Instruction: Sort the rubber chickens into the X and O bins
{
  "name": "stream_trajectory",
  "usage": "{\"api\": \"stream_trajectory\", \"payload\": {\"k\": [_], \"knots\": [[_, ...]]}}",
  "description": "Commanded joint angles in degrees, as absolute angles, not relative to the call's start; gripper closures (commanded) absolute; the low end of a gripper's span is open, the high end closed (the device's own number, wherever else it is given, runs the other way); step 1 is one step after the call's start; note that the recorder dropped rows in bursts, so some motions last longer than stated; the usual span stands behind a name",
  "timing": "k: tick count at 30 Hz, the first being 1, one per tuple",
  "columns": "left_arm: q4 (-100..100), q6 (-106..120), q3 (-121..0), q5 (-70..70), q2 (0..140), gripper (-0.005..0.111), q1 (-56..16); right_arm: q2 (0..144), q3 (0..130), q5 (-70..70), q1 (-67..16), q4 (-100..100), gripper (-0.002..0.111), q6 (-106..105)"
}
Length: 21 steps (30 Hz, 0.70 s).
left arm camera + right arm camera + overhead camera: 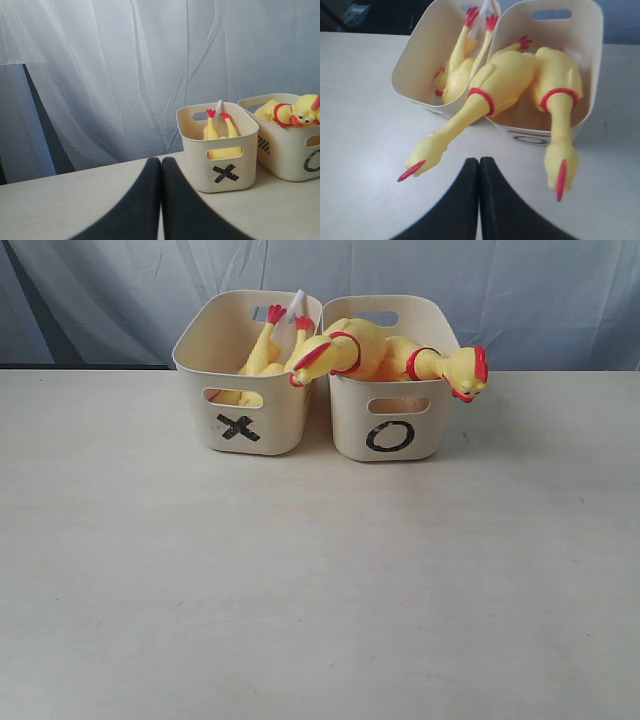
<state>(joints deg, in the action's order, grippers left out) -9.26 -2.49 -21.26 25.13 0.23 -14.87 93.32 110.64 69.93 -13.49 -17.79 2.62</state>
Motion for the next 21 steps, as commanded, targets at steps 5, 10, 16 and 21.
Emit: {"api": "stream_trajectory", "payload": {"k": [5,10,16,21], "knots": [[-9.3,-2.5,-21.0,24.7,0.0,0.107,-14.9,84.7,109.4,70.0,-14.5,-14.0,0.108,2.2],[-9.3,-2.5,-21.0,24.7,0.0,0.107,-14.9,79.6,103.0,70.0,-16.2,-9.0,0.108,2.0],[-9.3,-2.5,-21.0,24.7,0.0,0.107,-14.9,71.8,92.5,69.9,-17.6,-6.1,0.108,2.0],[-9.3,-2.5,-21.0,24.7,0.0,0.107,-14.9,62.8,81.3,63.6,-18.1,-4.4,0.108,2.0]]}}
